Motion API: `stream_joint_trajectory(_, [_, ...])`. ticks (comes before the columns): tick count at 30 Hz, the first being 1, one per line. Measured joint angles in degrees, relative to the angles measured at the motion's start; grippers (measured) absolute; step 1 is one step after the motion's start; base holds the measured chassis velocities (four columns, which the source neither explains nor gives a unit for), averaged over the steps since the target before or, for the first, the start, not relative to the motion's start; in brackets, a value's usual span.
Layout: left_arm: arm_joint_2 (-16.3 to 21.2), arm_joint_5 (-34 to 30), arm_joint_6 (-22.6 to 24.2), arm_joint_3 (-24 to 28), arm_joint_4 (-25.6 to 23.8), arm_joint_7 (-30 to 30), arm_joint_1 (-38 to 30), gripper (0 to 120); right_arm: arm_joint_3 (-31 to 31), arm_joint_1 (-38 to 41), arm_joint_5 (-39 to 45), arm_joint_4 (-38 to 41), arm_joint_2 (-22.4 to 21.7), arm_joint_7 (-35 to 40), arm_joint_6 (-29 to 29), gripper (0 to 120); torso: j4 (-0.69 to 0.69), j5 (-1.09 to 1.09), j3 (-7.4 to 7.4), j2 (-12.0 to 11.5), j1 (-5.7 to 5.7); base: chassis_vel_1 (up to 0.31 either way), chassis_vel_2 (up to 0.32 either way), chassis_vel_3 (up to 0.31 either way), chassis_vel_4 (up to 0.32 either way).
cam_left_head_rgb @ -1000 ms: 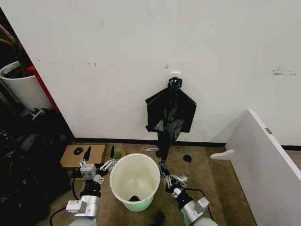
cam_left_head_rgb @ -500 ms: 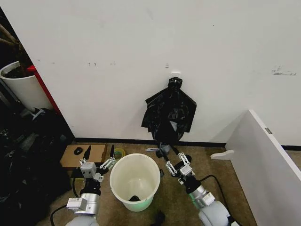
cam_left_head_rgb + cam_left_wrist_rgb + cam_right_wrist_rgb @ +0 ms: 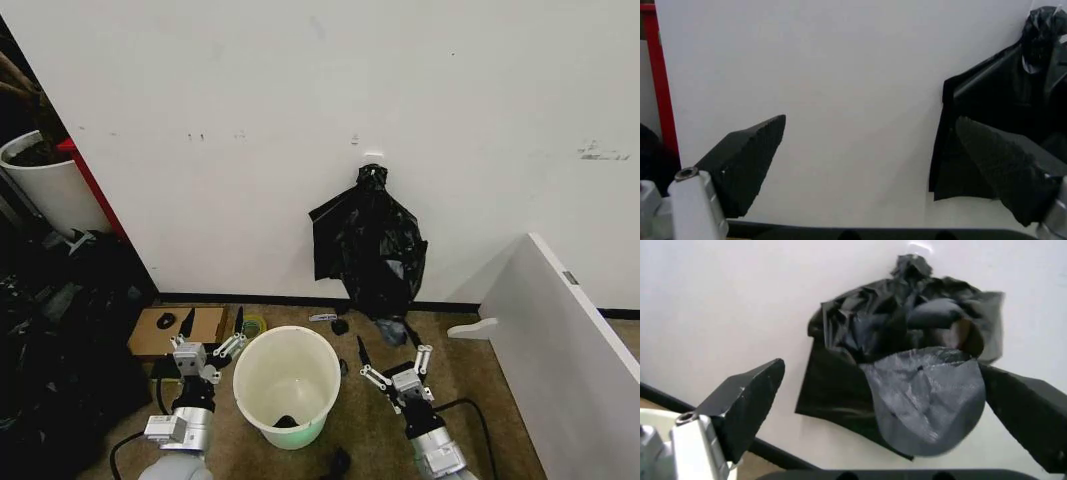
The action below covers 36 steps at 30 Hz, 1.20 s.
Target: Place the garbage bag over the trash bin.
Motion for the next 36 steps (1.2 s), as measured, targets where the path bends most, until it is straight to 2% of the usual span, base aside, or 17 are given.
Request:
stream_joint_trajectory(6, [0.83,-0.99,0.00,-0.53,0.50,-0.01,-0.76,100,-3.88,-3.97,5.23,1.61,-0.69,2.42,-3.75,100,-0.01,-0.01,0.00,0.00,0.00,0.000,0.000,0.000,0.000])
stream_joint_trajectory(10, [1.27,-1.60,0.06,-0.64,0.69,-0.04,-1.22,100,-7.40,-3.63,12.44,1.62,-0.71,5.13,-8.86,100,-0.01,-0.04,0.00,0.00,0.00,0.000,0.000,0.000,0.000])
stream_joint_trajectory(14, [1.48,-1.89,0.08,-0.65,1.15,-0.04,-1.65,100,-8.83,-2.35,16.28,2.47,-0.40,6.50,-11.65,100,0.01,-0.07,0.00,0.00,0.00,0.000,0.000,0.000,0.000])
stream_joint_trajectory(17, [1.68,-2.25,0.08,-0.67,1.66,-0.05,-2.21,100,-7.07,0.29,11.22,1.25,0.92,4.79,-9.34,100,-0.03,0.10,0.01,0.00,0.00,0.000,0.000,0.000,0.000])
stream_joint_trajectory(20, [1.71,-2.31,0.12,-0.65,2.04,-0.03,-2.60,100,-3.63,3.33,6.38,-0.25,1.52,2.37,-6.59,100,0.00,-0.01,0.00,0.00,0.00,0.000,0.000,0.000,0.000])
stream_joint_trajectory(24, [1.53,-2.20,0.74,-0.43,2.47,-0.03,-3.19,100,1.53,10.78,0.88,-5.00,1.04,-2.45,-3.97,100,-0.01,0.03,0.01,0.00,0.01,0.000,0.000,0.000,0.000])
stream_joint_trajectory(28, [1.19,-1.74,1.32,-0.24,2.51,-0.02,-3.54,100,1.77,16.16,0.47,-7.83,-1.33,-5.37,-6.45,100,-0.01,0.02,0.01,0.00,0.01,0.000,0.000,0.000,0.000])
stream_joint_trajectory(32, [0.61,-1.11,1.62,-0.22,2.61,-0.02,-3.72,100,-1.79,20.92,2.25,-6.80,-3.93,-10.96,-9.88,100,-0.01,0.02,0.01,0.00,0.01,0.000,0.000,0.000,0.000])
stream_joint_trajectory(35, [0.19,-0.54,1.63,-0.25,2.80,-0.04,-3.65,100,-6.02,25.49,2.37,-5.41,-4.97,-12.09,-17.23,100,-0.01,0.00,0.01,0.00,0.01,0.000,0.000,0.000,0.000])
stream_joint_trajectory(36, [0.19,-0.54,1.63,-0.25,2.80,-0.04,-3.65,100,-6.02,25.49,2.37,-5.41,-4.97,-12.09,-17.23,100,-0.01,0.00,0.01,0.00,0.01,0.000,0.000,0.000,0.000])
